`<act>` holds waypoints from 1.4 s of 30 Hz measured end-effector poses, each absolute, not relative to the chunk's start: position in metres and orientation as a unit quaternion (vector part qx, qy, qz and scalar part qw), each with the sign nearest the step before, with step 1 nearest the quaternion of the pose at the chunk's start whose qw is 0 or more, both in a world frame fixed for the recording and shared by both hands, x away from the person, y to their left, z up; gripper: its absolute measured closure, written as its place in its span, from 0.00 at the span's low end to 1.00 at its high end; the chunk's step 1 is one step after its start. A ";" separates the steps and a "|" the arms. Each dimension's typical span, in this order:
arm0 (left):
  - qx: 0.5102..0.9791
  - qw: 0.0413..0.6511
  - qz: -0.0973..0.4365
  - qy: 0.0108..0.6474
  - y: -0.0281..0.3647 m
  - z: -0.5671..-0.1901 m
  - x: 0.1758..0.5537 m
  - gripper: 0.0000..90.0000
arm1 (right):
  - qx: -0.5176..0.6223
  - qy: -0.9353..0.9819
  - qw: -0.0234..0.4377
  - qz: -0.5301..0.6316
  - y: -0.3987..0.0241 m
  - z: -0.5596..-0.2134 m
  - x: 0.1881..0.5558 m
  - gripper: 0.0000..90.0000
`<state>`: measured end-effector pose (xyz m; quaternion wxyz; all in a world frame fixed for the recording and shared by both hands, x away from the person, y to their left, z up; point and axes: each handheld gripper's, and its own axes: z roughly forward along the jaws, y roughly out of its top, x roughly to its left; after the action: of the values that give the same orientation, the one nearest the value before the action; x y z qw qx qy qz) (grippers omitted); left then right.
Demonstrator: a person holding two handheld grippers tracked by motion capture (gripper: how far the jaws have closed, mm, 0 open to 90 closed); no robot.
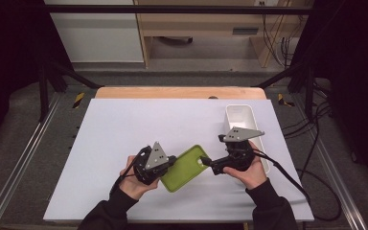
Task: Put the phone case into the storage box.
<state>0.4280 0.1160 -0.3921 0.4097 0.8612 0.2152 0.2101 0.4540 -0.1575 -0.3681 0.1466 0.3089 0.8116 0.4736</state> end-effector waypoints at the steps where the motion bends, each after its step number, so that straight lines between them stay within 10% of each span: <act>1: 0.861 0.410 0.211 0.214 0.115 -0.392 0.427 0.98 | 0.310 0.812 0.145 0.472 -0.157 -0.368 0.455 0.04; 29: 0.860 0.414 0.228 0.194 0.109 -0.383 0.421 0.98 | 0.327 0.834 0.095 0.434 -0.147 -0.372 0.472 0.18; 42: 0.859 0.416 0.230 0.188 0.110 -0.383 0.419 0.98 | 0.335 0.838 0.037 0.429 -0.148 -0.373 0.480 0.42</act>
<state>0.4191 0.1105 -0.3828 0.4162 0.8594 0.1876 0.2303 0.4802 -0.1483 -0.3726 0.0367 0.3347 0.8382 0.4291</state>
